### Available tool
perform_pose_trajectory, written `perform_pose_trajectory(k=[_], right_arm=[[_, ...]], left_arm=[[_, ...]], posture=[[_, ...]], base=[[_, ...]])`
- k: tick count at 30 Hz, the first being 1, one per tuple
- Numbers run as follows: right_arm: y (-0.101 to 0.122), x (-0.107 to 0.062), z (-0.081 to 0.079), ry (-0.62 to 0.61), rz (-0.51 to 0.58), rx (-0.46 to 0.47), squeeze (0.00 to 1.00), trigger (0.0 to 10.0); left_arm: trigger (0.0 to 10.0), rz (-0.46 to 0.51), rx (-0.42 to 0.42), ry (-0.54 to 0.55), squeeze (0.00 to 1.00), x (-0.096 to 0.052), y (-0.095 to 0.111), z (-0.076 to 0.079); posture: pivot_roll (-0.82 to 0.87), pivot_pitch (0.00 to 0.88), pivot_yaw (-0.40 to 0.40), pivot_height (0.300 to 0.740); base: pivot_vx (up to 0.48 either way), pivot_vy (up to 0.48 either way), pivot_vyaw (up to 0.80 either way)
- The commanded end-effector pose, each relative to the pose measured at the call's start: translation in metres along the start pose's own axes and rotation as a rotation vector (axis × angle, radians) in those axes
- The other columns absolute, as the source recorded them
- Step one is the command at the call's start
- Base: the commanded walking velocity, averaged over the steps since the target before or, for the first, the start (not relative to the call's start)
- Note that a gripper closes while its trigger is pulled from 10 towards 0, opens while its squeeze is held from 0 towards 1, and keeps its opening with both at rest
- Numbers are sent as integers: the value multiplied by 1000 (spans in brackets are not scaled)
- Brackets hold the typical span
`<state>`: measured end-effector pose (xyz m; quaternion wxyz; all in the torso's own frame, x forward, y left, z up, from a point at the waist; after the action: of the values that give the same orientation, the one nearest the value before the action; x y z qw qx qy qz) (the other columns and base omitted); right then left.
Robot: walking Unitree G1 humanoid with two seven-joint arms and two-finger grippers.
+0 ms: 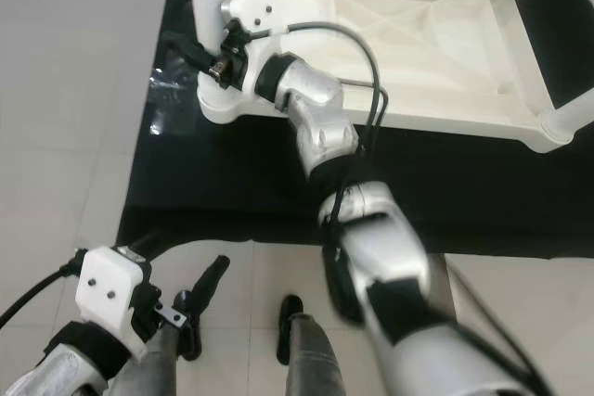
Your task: Building children table
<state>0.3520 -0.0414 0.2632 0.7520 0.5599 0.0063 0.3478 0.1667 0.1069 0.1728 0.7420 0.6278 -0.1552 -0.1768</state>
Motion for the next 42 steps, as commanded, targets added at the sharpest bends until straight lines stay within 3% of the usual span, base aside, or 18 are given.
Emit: perform_pose_trajectory(k=[1, 4, 9, 11, 16, 20, 24, 33, 39, 42], right_arm=[[-75, -62, -39, -66, -496, 57, 0, 10000], [-76, -59, -43, -113, -511, 100, 0, 10000], [-66, -23, -37, -105, -419, 70, 0, 10000], [-65, -19, -35, -106, -411, 72, 0, 10000], [-67, -18, -35, -108, -419, 87, 0, 10000], [-62, -35, -36, -151, -491, 139, 0, 10000], [-55, -28, -31, -118, -450, 248, 0, 10000], [-52, -20, -27, -73, -420, 297, 0, 10000], [-58, -11, -21, -113, -412, 405, 0, 10000], [-57, -11, -21, -113, -396, 413, 0, 10000]], left_arm=[[10000, -13, -5, 3, 0, -2, -2, 1], [10000, -14, 0, 3, 0, -1, -3, 1], [10000, -16, 9, -1, 0, 2, -5, -3], [10000, -12, 12, 0, 0, 5, -6, -4], [10000, -8, 14, 4, 0, 6, -6, -5], [10000, -4, 19, 11, 0, 7, -6, -7], [10000, -7, 24, 10, 0, 9, -7, -10], [10000, -8, 29, 6, 0, 11, -9, -12], [10000, -4, 40, 8, 0, 16, -10, -16], [10000, -3, 42, 8, 0, 16, -10, -17]], posture=[[156, 433, -167, 740], [159, 429, -152, 740], [152, 398, -153, 740], [147, 392, -156, 740], [148, 389, -157, 740], [154, 382, -154, 740], [148, 362, -143, 740], [145, 345, -140, 740], [152, 329, -139, 740], [152, 329, -139, 740]], base=[[0, 0, 0], [0, 0, 0], [0, 0, 0], [0, 0, 0], [0, 0, 0], [0, 0, 0], [0, 0, 0], [0, 0, 0], [0, 0, 0], [0, 0, 0]])
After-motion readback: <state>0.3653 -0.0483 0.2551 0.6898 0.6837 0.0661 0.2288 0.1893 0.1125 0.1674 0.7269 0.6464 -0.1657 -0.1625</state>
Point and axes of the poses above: a point about 5 cm out from each wrist's last joint towards the gripper, its own x axis pointing out of the wrist towards the gripper, its own y axis along the axis of the wrist's last joint, z = x × y, the point moved 1 cm from there along x, pointing out of the wrist towards the gripper, and after that the axes turned 13 degrees about -x, right-handed, at the moved point
